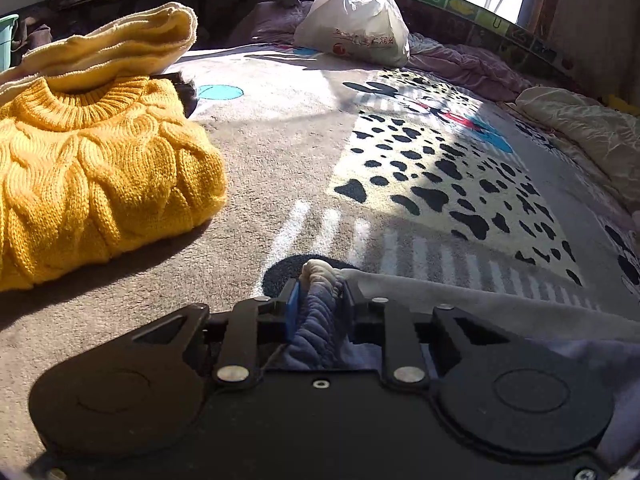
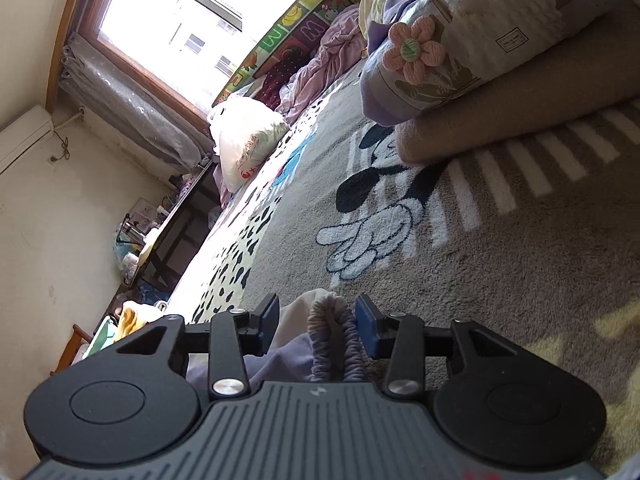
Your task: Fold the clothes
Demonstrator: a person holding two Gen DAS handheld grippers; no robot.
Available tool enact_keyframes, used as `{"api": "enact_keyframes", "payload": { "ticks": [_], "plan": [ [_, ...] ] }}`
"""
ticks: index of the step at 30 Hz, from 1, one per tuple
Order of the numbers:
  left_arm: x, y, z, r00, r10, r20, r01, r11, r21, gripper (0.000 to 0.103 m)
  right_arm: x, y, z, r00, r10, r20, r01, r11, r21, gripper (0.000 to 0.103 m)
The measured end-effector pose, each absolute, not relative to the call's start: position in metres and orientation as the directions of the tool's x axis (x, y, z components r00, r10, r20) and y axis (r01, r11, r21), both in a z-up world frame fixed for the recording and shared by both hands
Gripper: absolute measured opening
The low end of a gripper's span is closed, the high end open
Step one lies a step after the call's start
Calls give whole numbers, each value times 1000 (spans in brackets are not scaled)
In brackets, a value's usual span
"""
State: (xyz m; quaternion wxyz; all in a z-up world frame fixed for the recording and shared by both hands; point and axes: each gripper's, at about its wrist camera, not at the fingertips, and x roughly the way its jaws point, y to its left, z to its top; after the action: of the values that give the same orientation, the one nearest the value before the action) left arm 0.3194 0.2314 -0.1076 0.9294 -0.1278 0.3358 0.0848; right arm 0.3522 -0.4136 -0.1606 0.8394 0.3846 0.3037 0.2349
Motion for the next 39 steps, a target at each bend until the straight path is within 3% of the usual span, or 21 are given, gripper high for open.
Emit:
{"api": "enact_keyframes", "payload": {
  "ticks": [3, 6, 8, 9, 10, 11, 12, 13, 15, 17, 20, 23, 27, 29, 31, 35, 37, 39],
  "plan": [
    [319, 234, -107, 756, 77, -650, -260, 947, -190, 25, 348, -420, -159, 714, 624, -318, -142, 573, 807, 74],
    [317, 236, -106, 754, 86, -651, -279, 940, -199, 50, 353, -399, -152, 679, 577, -454, -152, 715, 683, 75],
    [317, 238, -106, 754, 81, -652, -282, 937, -209, 48, 357, -386, -149, 660, 557, -505, -171, 766, 620, 75],
    [317, 237, -109, 757, 58, -651, -263, 939, -223, 34, 359, -382, -149, 655, 565, -502, -188, 765, 615, 72],
    [317, 236, -112, 761, 44, -647, -247, 943, -225, 22, 361, -377, -148, 651, 573, -498, -206, 764, 611, 58],
    [317, 233, -112, 766, 47, -641, -233, 950, -208, 19, 362, -371, -148, 641, 572, -511, -223, 776, 589, 45],
    [314, 232, -108, 780, 34, -624, -218, 951, -220, 12, 362, -365, -148, 631, 570, -527, -240, 789, 566, 17],
    [310, 234, -100, 807, -4, -591, -203, 938, -282, 11, 360, -363, -146, 638, 565, -524, -249, 795, 553, 17],
    [305, 239, -88, 844, -45, -535, -187, 909, -372, 10, 351, -376, -138, 681, 590, -434, -242, 740, 627, 16],
    [308, 236, -88, 850, -31, -526, -191, 913, -361, 11, 341, -406, -130, 730, 599, -330, -217, 660, 719, 15],
    [323, 221, -104, 820, 13, -573, -214, 934, -286, 11, 342, -427, -143, 739, 541, -401, -134, 702, 700, 15],
    [325, 213, -98, 844, 37, -535, -207, 943, -262, 10, 347, -423, -166, 710, 531, -463, -109, 733, 672, 16],
    [328, 217, -88, 889, 37, -457, -207, 922, -327, 11, 344, -426, -171, 737, 557, -383, -139, 680, 720, 16],
    [341, 214, -95, 868, 60, -493, -236, 924, -303, 16, 344, -426, -174, 740, 554, -382, -141, 682, 717, 16],
    [358, 206, -108, 788, 93, -609, -266, 943, -200, 30, 345, -425, -177, 745, 547, -381, -139, 686, 714, 16],
    [352, 193, -97, 801, 160, -578, -275, 954, -118, 34, 348, -421, -180, 742, 518, -425, -104, 716, 690, 17],
    [345, 186, -85, 831, 143, -538, -236, 966, -109, 34, 347, -419, -180, 750, 503, -429, -102, 729, 677, 19],
    [342, 175, -78, 842, 38, -539, -129, 983, -133, 34, 343, -420, -180, 767, 493, -411, -107, 729, 676, 24]
  ]
}}
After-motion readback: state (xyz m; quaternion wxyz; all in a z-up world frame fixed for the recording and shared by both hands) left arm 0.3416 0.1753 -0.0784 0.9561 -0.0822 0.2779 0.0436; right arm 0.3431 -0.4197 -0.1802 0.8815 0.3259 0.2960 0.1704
